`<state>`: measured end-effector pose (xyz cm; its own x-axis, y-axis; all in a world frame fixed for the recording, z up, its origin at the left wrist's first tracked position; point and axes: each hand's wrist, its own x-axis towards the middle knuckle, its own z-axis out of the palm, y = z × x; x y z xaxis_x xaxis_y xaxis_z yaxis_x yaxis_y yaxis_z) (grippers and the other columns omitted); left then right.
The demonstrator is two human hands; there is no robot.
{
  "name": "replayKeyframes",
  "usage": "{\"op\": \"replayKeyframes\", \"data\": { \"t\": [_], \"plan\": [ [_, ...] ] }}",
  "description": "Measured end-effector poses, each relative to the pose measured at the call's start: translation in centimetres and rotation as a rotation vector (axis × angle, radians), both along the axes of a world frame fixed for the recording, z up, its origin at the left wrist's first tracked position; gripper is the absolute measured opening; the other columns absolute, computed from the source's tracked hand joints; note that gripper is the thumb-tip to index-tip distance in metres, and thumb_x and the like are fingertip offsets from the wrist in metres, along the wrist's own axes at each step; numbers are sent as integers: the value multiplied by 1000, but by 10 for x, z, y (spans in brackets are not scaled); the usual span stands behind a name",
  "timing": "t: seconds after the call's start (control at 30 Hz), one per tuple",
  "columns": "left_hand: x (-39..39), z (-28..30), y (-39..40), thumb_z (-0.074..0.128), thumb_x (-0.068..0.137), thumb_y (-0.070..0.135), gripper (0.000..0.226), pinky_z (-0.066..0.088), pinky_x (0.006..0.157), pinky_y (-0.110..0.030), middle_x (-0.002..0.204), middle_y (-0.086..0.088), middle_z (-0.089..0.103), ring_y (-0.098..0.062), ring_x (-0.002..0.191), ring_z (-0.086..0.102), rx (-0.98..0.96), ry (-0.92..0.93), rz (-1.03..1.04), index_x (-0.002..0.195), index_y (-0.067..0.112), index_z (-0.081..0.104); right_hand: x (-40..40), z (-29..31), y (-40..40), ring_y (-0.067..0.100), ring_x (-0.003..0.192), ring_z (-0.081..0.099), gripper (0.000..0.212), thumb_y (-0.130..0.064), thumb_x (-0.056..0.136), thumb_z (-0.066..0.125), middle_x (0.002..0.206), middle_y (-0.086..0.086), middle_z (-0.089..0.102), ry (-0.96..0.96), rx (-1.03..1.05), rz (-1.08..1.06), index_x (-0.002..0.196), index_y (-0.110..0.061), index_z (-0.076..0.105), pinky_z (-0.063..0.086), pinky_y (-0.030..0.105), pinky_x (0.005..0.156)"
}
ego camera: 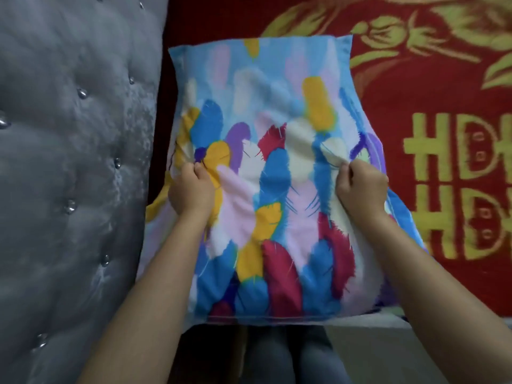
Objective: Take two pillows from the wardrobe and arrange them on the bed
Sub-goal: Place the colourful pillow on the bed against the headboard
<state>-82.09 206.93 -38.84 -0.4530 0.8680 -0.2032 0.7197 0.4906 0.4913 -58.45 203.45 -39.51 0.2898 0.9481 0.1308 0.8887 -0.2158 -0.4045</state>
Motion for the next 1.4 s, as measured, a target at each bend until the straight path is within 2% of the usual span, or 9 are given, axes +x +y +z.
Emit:
{"op": "replayKeyframes", "data": {
  "t": [0.17,0.33,0.43,0.57,0.67,0.93,1.03,1.27,1.4],
  "plan": [
    [4,99,57,39,95,8,29,44,83,-47,111,-40,58,-50,102,53,140,81,-120,104,-13,57,12,83,39,47,68,59,44,-18,79,34,72,42,61,88,64,-26,64,17,54,29,48,63],
    [16,165,111,43,94,4,27,41,75,-49,100,-44,60,-52,93,55,388,86,-120,87,-17,57,19,145,90,45,56,58,29,-10,78,41,59,39,59,131,309,-58,53,1,48,41,47,52],
    [17,195,165,44,94,4,26,39,73,-50,98,-43,60,-53,91,55,534,111,-106,87,-17,58,17,169,143,42,47,57,32,-5,78,46,52,37,57,130,450,-61,51,13,50,45,44,46],
    [6,220,266,44,95,10,27,40,85,-49,113,-39,57,-48,106,52,553,139,-125,103,-14,55,21,185,255,44,84,62,36,-14,96,40,92,37,64,73,323,-92,84,14,58,46,47,71],
    [-7,208,304,55,91,20,39,40,93,-51,121,-37,51,-47,116,45,507,226,-116,112,-13,49,16,174,310,39,108,56,34,-22,99,38,117,29,58,61,121,-72,108,8,52,45,44,87],
    [-13,78,241,50,91,17,32,45,93,-43,128,-16,54,-34,119,45,80,315,-390,119,2,52,-71,64,245,32,99,61,20,-19,93,44,104,18,66,18,-386,442,89,-5,58,46,34,69],
    [-13,60,224,47,93,21,32,45,94,-40,129,-12,53,-30,120,44,-35,357,-463,121,5,51,-74,55,233,30,97,61,32,-18,94,43,104,16,65,-18,-500,510,63,-16,40,46,32,68],
    [3,87,199,44,92,12,23,44,89,-43,112,-14,61,-33,109,51,35,379,-558,107,4,59,-59,101,221,33,108,58,27,-18,94,45,120,14,62,-90,-317,472,116,-8,57,52,41,85],
    [19,110,170,43,93,13,22,44,89,-43,110,-15,61,-33,107,51,57,426,-586,103,4,60,-53,134,201,33,109,54,26,-18,96,43,121,10,61,-118,-183,500,115,-7,58,50,39,78]
  ]
}}
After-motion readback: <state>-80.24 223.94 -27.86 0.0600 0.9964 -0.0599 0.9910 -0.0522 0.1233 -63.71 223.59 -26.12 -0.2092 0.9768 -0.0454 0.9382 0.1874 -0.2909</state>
